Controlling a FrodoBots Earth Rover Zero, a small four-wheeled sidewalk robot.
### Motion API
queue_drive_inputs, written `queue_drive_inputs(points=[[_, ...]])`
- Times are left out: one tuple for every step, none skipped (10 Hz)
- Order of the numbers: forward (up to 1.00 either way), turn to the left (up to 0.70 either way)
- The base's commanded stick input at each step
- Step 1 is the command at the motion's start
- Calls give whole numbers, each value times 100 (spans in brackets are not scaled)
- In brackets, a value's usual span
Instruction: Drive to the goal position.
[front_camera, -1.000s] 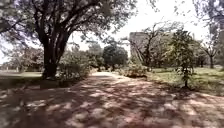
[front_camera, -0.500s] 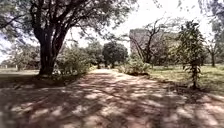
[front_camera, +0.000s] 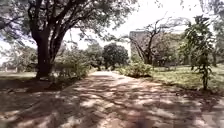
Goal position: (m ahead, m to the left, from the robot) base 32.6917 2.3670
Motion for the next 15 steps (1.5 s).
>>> queue_drive_inputs(points=[[70, 0], [70, 0], [70, 0], [70, 0], [70, 0], [70, 0], [70, 0], [70, 0], [70, 0], [70, 0], [70, 0], [70, 0], [70, 0], [70, 0], [70, 0]])
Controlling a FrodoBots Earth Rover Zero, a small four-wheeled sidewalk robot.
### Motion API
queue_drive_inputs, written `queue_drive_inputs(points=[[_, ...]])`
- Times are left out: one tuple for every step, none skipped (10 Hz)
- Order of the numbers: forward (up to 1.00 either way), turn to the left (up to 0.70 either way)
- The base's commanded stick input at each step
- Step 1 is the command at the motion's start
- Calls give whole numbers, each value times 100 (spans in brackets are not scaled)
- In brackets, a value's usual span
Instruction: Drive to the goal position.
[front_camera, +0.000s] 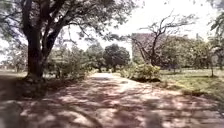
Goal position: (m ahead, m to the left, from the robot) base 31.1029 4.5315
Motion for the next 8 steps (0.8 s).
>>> queue_drive_inputs(points=[[70, 0], [70, 0], [70, 0], [70, 0], [70, 0], [70, 0], [70, 0], [70, 0]])
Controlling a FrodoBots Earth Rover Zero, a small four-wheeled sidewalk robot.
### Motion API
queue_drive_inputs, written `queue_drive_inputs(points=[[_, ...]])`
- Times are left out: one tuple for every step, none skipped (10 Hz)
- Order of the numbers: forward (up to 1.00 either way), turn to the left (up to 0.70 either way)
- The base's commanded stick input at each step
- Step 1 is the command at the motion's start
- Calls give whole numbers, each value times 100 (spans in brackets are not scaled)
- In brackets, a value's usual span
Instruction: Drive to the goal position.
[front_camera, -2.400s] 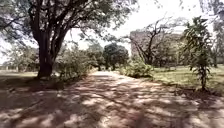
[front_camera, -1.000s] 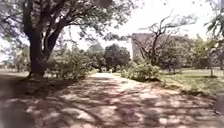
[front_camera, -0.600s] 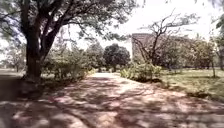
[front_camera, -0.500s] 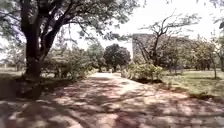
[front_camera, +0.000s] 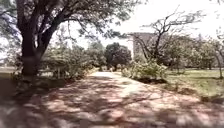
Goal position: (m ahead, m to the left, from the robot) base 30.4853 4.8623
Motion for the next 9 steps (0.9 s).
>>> queue_drive_inputs(points=[[70, 0], [70, 0], [70, 0], [70, 0], [70, 0], [70, 0], [70, 0], [70, 0], [70, 0]])
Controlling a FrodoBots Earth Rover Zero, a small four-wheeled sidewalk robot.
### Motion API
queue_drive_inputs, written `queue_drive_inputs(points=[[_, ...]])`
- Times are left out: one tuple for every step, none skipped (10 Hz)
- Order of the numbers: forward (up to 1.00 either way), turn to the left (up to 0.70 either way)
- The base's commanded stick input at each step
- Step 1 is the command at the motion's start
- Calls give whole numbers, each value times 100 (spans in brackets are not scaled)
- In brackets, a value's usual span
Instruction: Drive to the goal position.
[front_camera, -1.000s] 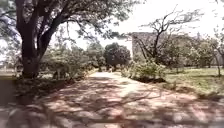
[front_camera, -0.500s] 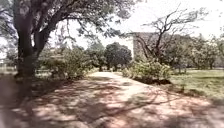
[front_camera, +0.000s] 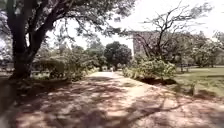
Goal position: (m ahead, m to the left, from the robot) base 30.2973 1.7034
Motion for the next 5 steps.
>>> queue_drive_inputs(points=[[70, 0], [70, 0], [70, 0], [70, 0], [70, 0]])
